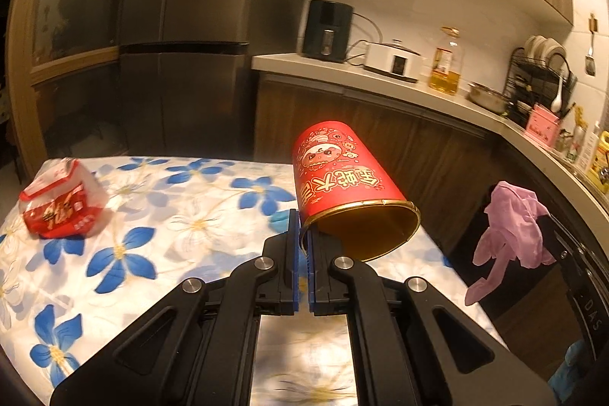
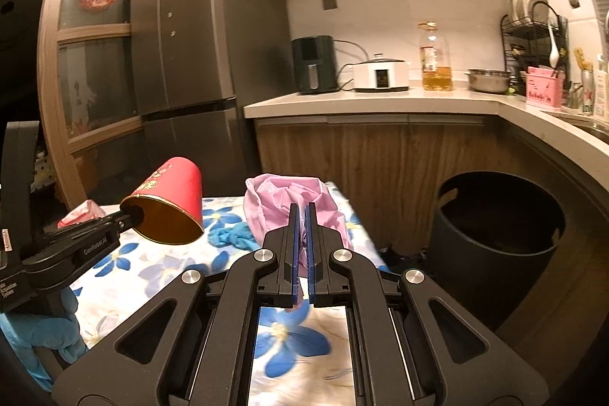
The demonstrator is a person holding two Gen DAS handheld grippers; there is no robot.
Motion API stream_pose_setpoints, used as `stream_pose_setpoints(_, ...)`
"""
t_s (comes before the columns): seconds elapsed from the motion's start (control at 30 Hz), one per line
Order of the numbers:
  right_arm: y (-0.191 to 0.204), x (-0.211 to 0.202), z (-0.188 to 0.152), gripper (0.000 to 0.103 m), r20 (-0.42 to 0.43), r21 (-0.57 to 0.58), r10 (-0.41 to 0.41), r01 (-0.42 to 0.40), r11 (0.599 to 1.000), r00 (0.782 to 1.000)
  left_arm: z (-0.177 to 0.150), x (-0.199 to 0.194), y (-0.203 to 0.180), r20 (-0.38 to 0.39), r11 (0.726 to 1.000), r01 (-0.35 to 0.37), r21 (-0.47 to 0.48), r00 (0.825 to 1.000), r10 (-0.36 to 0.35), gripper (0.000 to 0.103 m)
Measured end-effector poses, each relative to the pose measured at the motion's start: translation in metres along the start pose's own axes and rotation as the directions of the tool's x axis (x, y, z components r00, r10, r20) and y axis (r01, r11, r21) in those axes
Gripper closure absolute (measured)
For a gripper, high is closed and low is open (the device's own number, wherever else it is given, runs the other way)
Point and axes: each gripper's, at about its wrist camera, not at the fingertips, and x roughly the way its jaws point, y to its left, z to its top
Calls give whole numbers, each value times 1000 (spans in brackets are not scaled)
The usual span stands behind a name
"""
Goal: Collect trash
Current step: 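Lift the pink glove and red cup and carry them toward the black bin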
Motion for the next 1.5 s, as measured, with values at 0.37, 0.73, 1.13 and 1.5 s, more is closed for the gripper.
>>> stream_pose_setpoints(0.37, -54, -12, 12, 100, 33, 26, -118, 117, 993, 993, 8, 5, -76, 9, 990, 111, 83, 994, -112, 100)
stream_pose_setpoints(0.73, -116, -18, 18, 100, 50, 61, -242, 239, 969, 969, 17, 18, -150, 15, 962, 220, 165, 974, -225, 100)
stream_pose_setpoints(1.13, -184, -18, 25, 100, 57, 113, -361, 353, 929, 931, 15, 45, -217, -19, 923, 317, 219, 947, -321, 100)
stream_pose_setpoints(1.5, -211, 1, 24, 100, 50, 113, -385, 378, 919, 921, 8, 71, -253, -46, 898, 355, 260, 934, -355, 100)
